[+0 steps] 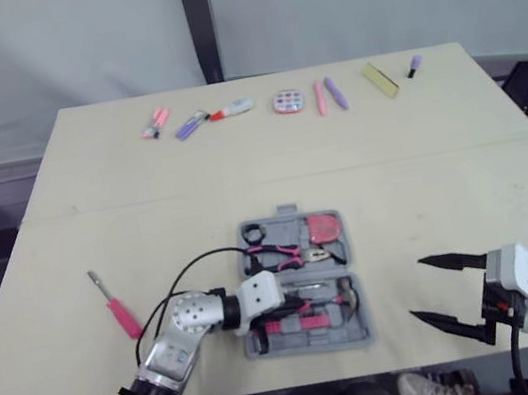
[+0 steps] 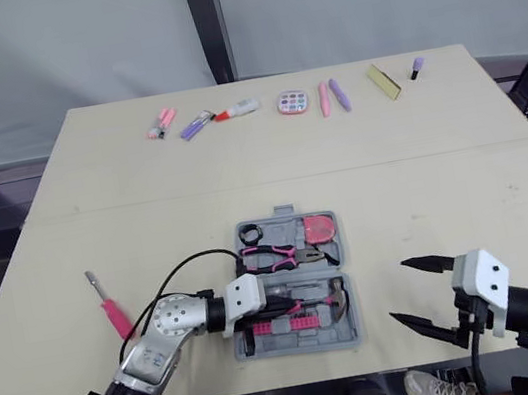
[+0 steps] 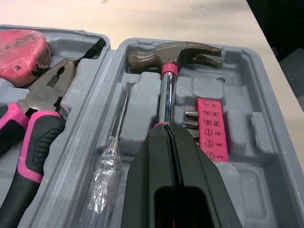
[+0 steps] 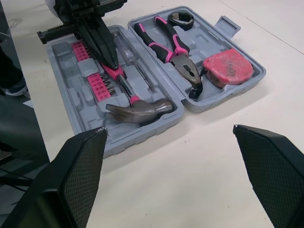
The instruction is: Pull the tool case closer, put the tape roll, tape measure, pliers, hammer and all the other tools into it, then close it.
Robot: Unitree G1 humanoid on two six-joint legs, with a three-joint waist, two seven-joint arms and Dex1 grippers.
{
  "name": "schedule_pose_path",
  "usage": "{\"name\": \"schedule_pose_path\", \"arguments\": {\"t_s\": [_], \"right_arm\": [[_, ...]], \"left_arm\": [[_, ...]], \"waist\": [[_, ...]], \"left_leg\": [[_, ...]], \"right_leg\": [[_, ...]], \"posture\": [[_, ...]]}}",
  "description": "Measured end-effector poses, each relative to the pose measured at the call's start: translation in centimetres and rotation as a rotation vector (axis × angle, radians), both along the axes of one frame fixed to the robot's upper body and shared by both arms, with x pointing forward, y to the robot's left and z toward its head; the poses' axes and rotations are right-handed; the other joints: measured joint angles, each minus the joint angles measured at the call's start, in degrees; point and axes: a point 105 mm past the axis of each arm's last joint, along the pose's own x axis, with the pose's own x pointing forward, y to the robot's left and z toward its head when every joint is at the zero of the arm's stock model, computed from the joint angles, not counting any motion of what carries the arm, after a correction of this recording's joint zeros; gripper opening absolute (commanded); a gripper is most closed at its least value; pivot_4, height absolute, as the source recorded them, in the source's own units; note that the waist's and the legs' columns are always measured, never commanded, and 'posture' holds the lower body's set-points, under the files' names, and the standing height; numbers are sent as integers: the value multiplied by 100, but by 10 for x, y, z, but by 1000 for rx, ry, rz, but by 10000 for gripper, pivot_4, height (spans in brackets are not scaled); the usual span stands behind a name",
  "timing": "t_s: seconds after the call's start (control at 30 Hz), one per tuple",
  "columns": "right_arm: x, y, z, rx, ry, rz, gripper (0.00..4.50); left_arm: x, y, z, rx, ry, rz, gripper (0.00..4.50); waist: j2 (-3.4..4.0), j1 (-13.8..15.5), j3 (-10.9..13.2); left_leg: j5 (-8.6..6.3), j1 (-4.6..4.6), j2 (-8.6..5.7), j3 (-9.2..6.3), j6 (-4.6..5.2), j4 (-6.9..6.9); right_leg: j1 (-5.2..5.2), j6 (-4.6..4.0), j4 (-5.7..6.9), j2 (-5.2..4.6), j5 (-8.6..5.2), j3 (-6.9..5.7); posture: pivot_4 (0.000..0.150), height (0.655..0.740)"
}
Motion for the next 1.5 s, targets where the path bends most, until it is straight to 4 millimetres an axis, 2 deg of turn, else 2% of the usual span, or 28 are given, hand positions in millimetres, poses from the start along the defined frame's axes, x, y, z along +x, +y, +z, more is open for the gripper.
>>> {"name": "schedule_pose_path", "arguments": {"t_s": [0.9,1.0,1.1,1.5], "right_arm": [[2,2,4,8,-4,7,45000],[2,2,4,7,-2,6,45000],[2,2,4,5,-3,8,45000],[2,1,6,-16,-1,26,45000]], "left_arm": [[-1,-3,-7,0,21,9,112],[-1,-4,-8,4,23,4,112],[-1,-5,-12,6,42,5,112],[0,-8,-17,-5,62,2,112]], "waist": [[23,20,-93],[25,33,-96],[19,48,-108],[30,89,-123]], "left_leg": [[-4,14,-2,-5,8,-4],[-5,33,-2,-6,9,-10],[-6,106,-1,-7,11,-50],[-6,113,1,-8,11,-58]], "right_leg": [[24,0,-20,-1,0,4],[45,0,-36,-2,0,4],[120,0,-100,-3,0,5],[140,0,-137,-2,0,6]], "posture": [[1500,7400],[1500,7400],[1500,7400],[1500,7400]]}}
